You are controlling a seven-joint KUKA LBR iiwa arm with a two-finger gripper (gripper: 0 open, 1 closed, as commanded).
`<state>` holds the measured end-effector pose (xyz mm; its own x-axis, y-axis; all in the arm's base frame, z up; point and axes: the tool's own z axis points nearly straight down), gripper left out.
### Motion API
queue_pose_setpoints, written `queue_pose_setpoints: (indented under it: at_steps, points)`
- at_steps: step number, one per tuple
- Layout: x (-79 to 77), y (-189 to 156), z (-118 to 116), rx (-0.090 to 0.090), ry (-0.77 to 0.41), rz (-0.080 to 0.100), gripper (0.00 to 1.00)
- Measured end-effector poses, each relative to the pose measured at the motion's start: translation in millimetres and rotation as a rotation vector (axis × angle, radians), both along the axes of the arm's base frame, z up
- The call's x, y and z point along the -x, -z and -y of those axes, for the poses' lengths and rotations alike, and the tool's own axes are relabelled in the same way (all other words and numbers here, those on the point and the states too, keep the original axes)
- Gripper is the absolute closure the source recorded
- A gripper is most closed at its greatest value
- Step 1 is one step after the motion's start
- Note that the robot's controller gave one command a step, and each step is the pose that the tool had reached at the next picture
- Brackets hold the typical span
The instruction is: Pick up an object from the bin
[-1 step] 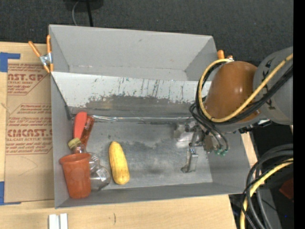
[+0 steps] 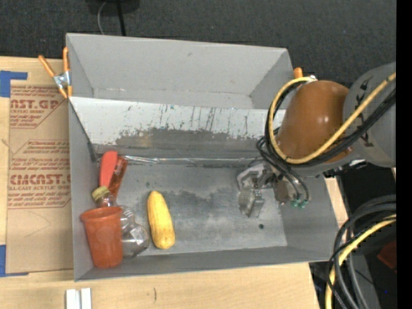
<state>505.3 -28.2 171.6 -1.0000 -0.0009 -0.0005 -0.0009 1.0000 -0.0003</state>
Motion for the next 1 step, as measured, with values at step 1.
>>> queue_pose_setpoints:
  at_steps: [1]
  points:
    - [0.0, 0.0, 0.0, 0.0, 0.0, 0.0, 0.0]
